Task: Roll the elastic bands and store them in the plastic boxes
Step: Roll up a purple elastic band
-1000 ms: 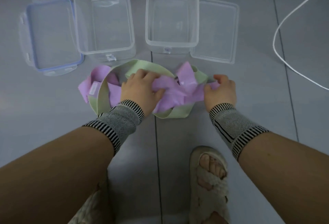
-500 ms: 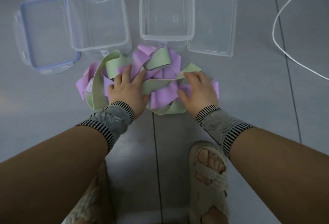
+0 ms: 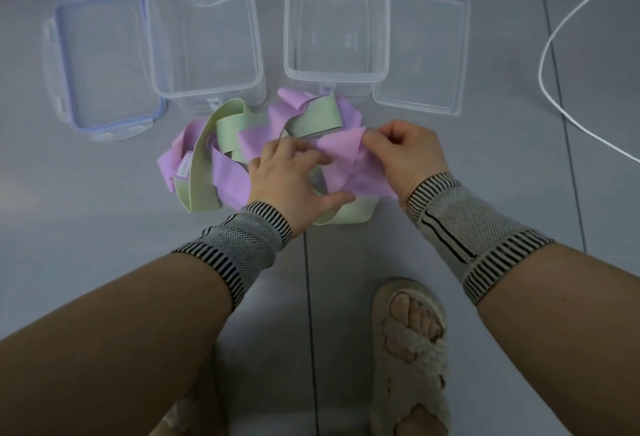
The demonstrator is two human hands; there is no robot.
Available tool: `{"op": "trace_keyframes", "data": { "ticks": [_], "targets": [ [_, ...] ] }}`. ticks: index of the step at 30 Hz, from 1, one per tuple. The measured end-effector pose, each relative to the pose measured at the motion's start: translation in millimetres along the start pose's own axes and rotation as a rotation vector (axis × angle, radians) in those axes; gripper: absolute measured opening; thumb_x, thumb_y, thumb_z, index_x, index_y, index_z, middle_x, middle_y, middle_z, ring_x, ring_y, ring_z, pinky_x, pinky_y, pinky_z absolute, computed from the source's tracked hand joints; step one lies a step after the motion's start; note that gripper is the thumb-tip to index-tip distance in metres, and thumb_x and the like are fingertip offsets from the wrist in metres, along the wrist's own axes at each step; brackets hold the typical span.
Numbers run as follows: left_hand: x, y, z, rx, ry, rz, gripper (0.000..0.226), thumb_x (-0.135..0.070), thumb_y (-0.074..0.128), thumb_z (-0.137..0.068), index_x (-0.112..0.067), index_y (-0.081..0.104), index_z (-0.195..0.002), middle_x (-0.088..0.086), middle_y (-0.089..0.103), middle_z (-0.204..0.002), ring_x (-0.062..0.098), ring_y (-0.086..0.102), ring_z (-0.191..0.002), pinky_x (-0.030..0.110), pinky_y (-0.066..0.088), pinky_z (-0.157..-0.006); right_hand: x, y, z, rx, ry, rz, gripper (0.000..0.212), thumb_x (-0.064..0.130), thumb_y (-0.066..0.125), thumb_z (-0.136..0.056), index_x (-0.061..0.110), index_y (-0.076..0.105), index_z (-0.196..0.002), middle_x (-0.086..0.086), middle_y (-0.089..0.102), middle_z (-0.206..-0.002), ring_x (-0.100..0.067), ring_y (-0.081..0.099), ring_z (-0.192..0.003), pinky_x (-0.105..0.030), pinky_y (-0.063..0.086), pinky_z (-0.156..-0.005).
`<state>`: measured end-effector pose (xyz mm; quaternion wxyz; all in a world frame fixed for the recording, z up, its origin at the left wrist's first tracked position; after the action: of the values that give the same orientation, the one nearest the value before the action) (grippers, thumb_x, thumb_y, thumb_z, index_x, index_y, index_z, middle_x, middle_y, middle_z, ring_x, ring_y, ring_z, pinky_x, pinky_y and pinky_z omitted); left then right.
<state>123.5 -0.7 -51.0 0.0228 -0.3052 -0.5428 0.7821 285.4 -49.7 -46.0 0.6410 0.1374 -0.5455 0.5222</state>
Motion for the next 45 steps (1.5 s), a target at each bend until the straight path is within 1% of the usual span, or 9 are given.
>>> {"op": "trace_keyframes", "data": {
  "ticks": [6, 11, 16, 24, 30, 34, 37, 40, 45],
  "targets": [
    [5, -26, -17, 0.014, -0.234, 0.551, 0.003, -0.017, 0.065, -0.085, -0.015, 0.068, -0.084, 0.002, 0.063, -0.087, 0.018, 0.059, -0.085, 0.021, 0.047, -0.079, 29, -2, -17, 0.114, 0.032, -0.151, 0.022, 0.022, 0.074, -0.076, 0.021, 0.063, -0.057, 0.006, 0.062, -0.059, -0.013, 0.056, -0.064, -0.029, 0.049, -0.063],
    [30, -55, -21, 0.036, -0.478, 1.087, 0.023, -0.005, 0.057, -0.088, -0.016, 0.054, -0.068, 0.002, 0.053, -0.064, 0.016, 0.051, -0.062, 0.031, 0.048, -0.066, 22, -11, -18, 0.185, 0.119, -0.238, 0.014, 0.010, 0.074, -0.077, 0.017, 0.065, -0.068, -0.002, 0.065, -0.071, -0.019, 0.062, -0.068, -0.033, 0.054, -0.062],
    [33, -66, -24, -0.008, -0.458, 1.118, 0.024, -0.003, 0.055, -0.087, -0.015, 0.054, -0.066, -0.003, 0.053, -0.052, 0.015, 0.049, -0.055, 0.023, 0.044, -0.055, 24, -6, -11, 0.181, 0.201, -0.379, 0.017, 0.004, 0.066, -0.082, 0.016, 0.062, -0.070, 0.001, 0.061, -0.065, -0.010, 0.056, -0.054, -0.019, 0.044, -0.049],
    [42, -74, -21, -0.170, -0.509, 1.009, 0.014, -0.019, 0.057, -0.058, -0.020, 0.061, -0.044, -0.005, 0.047, -0.048, 0.014, 0.041, -0.052, 0.019, 0.033, -0.049, 18, -6, -13, 0.225, 0.228, -0.243, 0.018, 0.009, 0.069, -0.078, 0.015, 0.067, -0.062, 0.002, 0.062, -0.057, -0.013, 0.055, -0.054, -0.022, 0.043, -0.052],
    [41, -73, -19, -0.153, -0.431, 0.636, 0.031, -0.024, 0.063, -0.084, -0.030, 0.061, -0.115, -0.005, 0.059, -0.118, 0.003, 0.055, -0.090, 0.015, 0.045, -0.076, 12, 7, -6, 0.271, 0.246, -0.221, 0.025, 0.010, 0.067, -0.082, 0.017, 0.065, -0.058, -0.004, 0.062, -0.069, -0.017, 0.056, -0.064, -0.028, 0.047, -0.065],
    [-2, -61, -11, 0.095, -0.118, 0.438, 0.056, -0.030, 0.074, -0.077, -0.028, 0.053, -0.128, -0.009, 0.054, -0.116, 0.003, 0.051, -0.105, 0.012, 0.039, -0.085, 23, 20, 2, 0.356, 0.235, -0.355, 0.020, 0.006, 0.059, -0.088, 0.016, 0.064, -0.071, -0.001, 0.061, -0.064, -0.007, 0.055, -0.051, -0.018, 0.045, -0.052],
    [-10, -57, -13, 0.151, -0.090, 0.465, 0.032, -0.023, 0.072, -0.080, -0.024, 0.064, -0.111, -0.007, 0.067, -0.097, 0.001, 0.060, -0.086, 0.004, 0.044, -0.077, 37, 25, 5, 0.397, 0.219, -0.420, 0.019, 0.005, 0.057, -0.089, 0.013, 0.067, -0.075, 0.001, 0.063, -0.059, -0.010, 0.057, -0.054, -0.021, 0.048, -0.056],
    [12, -70, -20, -0.012, -0.265, 0.647, 0.011, -0.019, 0.067, -0.083, -0.027, 0.065, -0.076, -0.010, 0.066, -0.070, 0.004, 0.060, -0.064, 0.021, 0.052, -0.065, 44, 20, 1, 0.327, 0.188, -0.420, 0.015, 0.002, 0.057, -0.087, 0.010, 0.068, -0.081, -0.005, 0.067, -0.070, -0.016, 0.061, -0.063, -0.024, 0.049, -0.059],
    [66, -92, -18, -0.341, -0.538, 0.847, 0.005, -0.019, 0.066, -0.078, -0.022, 0.067, -0.075, -0.002, 0.066, -0.068, 0.014, 0.060, -0.062, 0.027, 0.050, -0.064, 13, 15, -12, 0.072, 0.220, -0.183, 0.017, 0.008, 0.064, -0.079, 0.021, 0.067, -0.069, -0.006, 0.068, -0.074, -0.021, 0.064, -0.073, -0.033, 0.052, -0.066]
  ]
}}
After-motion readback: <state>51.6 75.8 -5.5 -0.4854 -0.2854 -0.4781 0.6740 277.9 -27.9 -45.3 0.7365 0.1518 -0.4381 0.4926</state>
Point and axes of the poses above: each hand's wrist, its own z-axis away from the middle knuckle, its own y-axis out of the palm, x = y × z, the point moved 5 cm from there along -z, towards the middle knuckle
